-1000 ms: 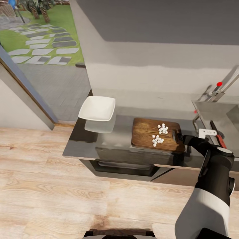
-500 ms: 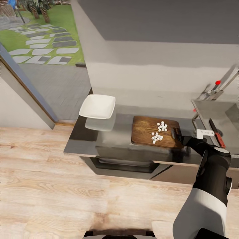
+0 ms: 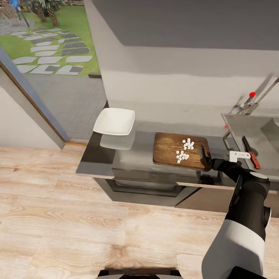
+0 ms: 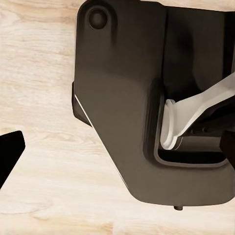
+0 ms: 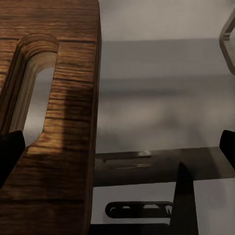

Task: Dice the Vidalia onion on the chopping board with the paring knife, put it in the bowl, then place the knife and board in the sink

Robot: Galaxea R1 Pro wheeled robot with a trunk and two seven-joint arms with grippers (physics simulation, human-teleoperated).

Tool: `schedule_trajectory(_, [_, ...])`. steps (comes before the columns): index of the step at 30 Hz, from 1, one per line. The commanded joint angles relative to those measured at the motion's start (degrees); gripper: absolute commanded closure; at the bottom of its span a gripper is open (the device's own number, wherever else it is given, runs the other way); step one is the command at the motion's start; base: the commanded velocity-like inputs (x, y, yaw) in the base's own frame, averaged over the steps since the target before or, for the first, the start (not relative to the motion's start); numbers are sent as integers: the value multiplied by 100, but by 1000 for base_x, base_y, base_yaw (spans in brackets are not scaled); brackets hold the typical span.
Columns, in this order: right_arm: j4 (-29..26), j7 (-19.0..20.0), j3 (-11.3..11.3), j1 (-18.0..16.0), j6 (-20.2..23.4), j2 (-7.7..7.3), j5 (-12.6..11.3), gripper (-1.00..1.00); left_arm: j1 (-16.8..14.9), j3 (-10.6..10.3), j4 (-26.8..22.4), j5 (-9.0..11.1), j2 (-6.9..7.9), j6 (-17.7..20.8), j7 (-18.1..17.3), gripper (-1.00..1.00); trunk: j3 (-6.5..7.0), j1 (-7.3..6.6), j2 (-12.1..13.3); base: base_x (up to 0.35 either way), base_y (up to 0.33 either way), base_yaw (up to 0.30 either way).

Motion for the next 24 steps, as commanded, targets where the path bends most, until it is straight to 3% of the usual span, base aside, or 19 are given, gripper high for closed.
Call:
schedule_trajectory(1, [-8,59,-13,-8,4,5,56,-100,4,31,-10,12,-6,-1,-45,-100,-8,4,-10,-1,0,0])
schedule_trajectory(24, [-8,59,-13,-8,4,5,56,-100,4,31,-11,12,-6,4,-45,-100,-8,4,-10,46,12,0])
